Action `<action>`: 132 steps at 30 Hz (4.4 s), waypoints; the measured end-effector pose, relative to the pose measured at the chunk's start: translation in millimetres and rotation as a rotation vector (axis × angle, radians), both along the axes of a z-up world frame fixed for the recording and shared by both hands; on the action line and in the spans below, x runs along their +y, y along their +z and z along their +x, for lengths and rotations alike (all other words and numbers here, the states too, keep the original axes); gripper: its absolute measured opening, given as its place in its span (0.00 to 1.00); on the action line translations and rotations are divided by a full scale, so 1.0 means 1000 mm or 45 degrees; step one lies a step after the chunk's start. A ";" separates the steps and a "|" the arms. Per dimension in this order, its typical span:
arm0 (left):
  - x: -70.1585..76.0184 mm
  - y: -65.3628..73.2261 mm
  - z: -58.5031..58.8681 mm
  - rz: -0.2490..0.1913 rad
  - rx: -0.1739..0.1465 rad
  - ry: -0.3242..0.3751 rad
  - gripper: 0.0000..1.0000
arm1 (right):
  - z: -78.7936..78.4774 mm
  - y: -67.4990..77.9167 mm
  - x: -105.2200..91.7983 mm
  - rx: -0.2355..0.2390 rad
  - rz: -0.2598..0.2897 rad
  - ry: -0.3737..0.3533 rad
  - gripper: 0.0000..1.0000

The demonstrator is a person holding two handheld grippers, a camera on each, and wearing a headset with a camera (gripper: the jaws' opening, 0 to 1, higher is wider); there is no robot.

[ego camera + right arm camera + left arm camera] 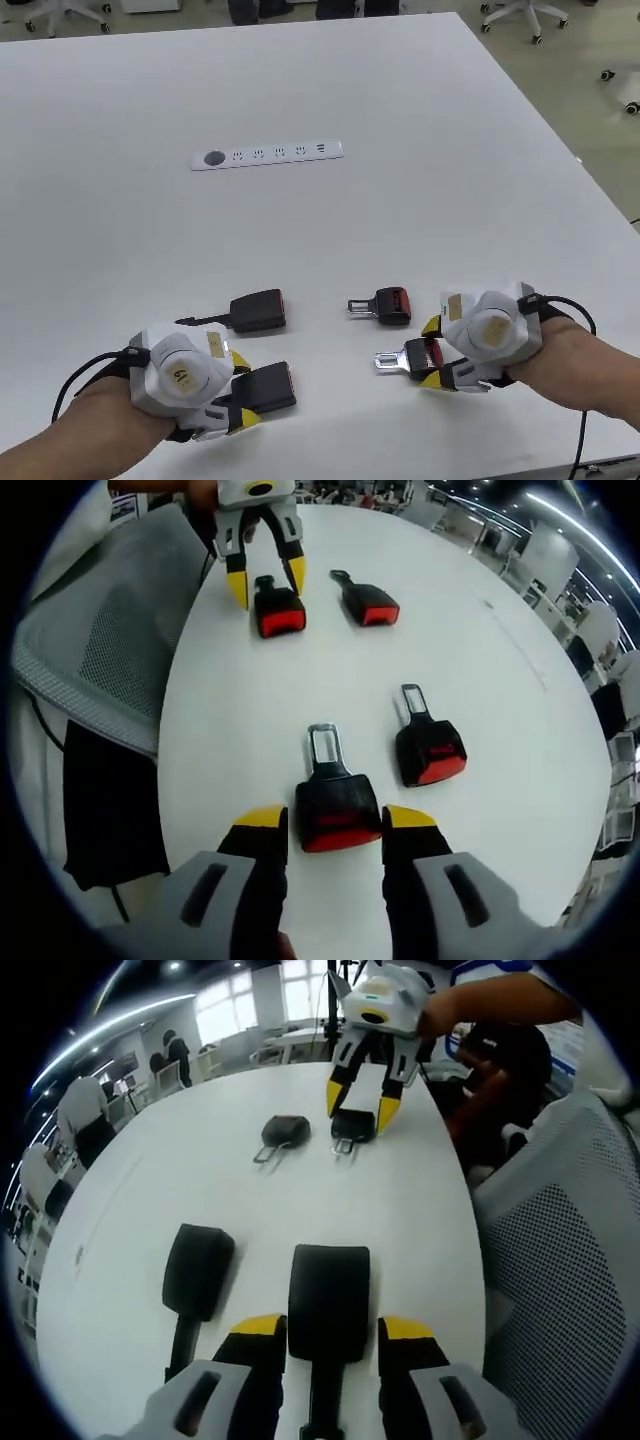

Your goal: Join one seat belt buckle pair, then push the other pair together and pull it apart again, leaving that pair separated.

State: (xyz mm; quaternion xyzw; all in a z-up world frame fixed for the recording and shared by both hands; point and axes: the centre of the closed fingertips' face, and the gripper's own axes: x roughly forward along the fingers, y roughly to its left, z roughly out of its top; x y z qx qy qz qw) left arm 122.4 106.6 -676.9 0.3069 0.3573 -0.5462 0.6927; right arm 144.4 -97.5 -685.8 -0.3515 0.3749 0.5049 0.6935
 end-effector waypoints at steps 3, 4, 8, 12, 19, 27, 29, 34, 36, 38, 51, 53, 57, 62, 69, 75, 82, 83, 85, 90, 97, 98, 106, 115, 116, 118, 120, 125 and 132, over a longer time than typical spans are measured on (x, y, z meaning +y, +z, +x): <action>-0.002 -0.001 -0.001 0.024 -0.003 -0.033 0.37 | 0.003 -0.006 -0.001 0.015 -0.011 -0.007 0.34; -0.003 -0.001 0.000 0.027 -0.002 -0.037 0.37 | 0.001 -0.005 -0.001 0.019 -0.010 -0.006 0.34; -0.003 -0.006 0.003 0.056 -0.008 -0.075 0.35 | 0.000 -0.008 -0.002 0.033 -0.031 0.028 0.34; -0.004 -0.009 0.002 0.056 0.006 -0.075 0.36 | 0.001 -0.007 -0.002 0.070 0.010 0.031 0.34; -0.004 -0.010 0.001 0.052 -0.016 -0.093 0.35 | 0.000 -0.008 -0.002 0.092 0.037 0.039 0.34; -0.002 -0.011 0.002 0.049 -0.012 -0.072 0.34 | -0.001 -0.008 -0.001 0.084 0.039 0.012 0.33; -0.002 -0.012 0.003 0.053 -0.011 -0.068 0.34 | -0.003 -0.008 0.001 0.079 0.036 -0.002 0.33; -0.003 -0.011 0.002 0.061 -0.005 -0.068 0.34 | -0.009 -0.008 0.007 0.069 0.045 -0.011 0.33; -0.003 -0.011 0.002 0.060 -0.003 -0.068 0.34 | -0.011 -0.008 0.012 0.068 0.046 -0.009 0.33; -0.003 -0.010 0.002 0.061 -0.002 -0.066 0.34 | -0.012 -0.008 0.017 0.065 0.048 -0.007 0.33; -0.001 -0.013 0.004 0.072 -0.009 -0.070 0.34 | -0.019 -0.008 0.077 0.046 0.113 0.038 0.33; 0.000 -0.015 0.004 0.071 -0.010 -0.070 0.34 | -0.019 -0.008 0.085 0.043 0.121 0.048 0.33; 0.000 -0.016 0.005 0.065 -0.008 -0.069 0.34 | -0.019 -0.008 0.097 0.037 0.125 0.064 0.33; 0.001 -0.016 0.005 0.070 -0.005 -0.068 0.34 | -0.017 -0.008 0.108 0.035 0.123 0.077 0.33; 0.000 -0.017 0.004 0.080 0.011 -0.065 0.34 | -0.018 -0.007 0.114 0.013 0.107 0.105 0.33; 0.000 -0.017 0.004 0.088 0.021 -0.050 0.34 | -0.019 -0.007 0.117 -0.006 0.092 0.150 0.33; -0.001 -0.016 0.003 0.093 0.018 -0.059 0.34 | -0.021 -0.007 0.128 0.018 0.136 0.163 0.33; 0.000 -0.016 0.003 0.094 0.018 -0.058 0.34 | -0.021 -0.008 0.127 0.019 0.129 0.169 0.33; -0.001 -0.016 0.004 0.091 0.015 -0.067 0.33 | -0.020 -0.008 0.126 0.031 0.141 0.190 0.33; 0.000 -0.017 0.005 0.096 0.019 -0.085 0.33 | -0.016 -0.010 0.128 0.058 0.147 0.218 0.32; -0.001 -0.018 0.005 0.092 0.036 -0.124 0.32 | -0.018 -0.008 0.132 0.075 0.166 0.221 0.31; -0.001 -0.018 0.005 0.090 0.036 -0.129 0.32 | -0.018 -0.007 0.134 0.077 0.172 0.222 0.31; -0.004 -0.016 0.004 0.093 0.043 -0.138 0.32 | -0.017 -0.006 0.139 0.093 0.192 0.225 0.30; -0.002 -0.018 0.004 0.085 0.040 -0.121 0.32 | -0.019 -0.008 0.146 0.089 0.166 0.251 0.31; -0.002 -0.018 0.003 0.086 0.040 -0.122 0.32 | -0.019 -0.008 0.146 0.087 0.165 0.248 0.31; -0.003 -0.017 0.002 0.088 0.041 -0.120 0.32 | -0.018 -0.007 0.146 0.084 0.168 0.240 0.31; -0.004 -0.015 0.001 0.089 0.041 -0.120 0.32 | -0.019 -0.006 0.146 0.081 0.166 0.236 0.31; -0.004 -0.014 0.000 0.090 0.043 -0.120 0.32 | -0.018 -0.005 0.146 0.074 0.158 0.227 0.31; -0.003 -0.015 0.000 0.086 0.056 -0.102 0.31 | -0.017 -0.007 0.143 0.054 0.111 0.243 0.30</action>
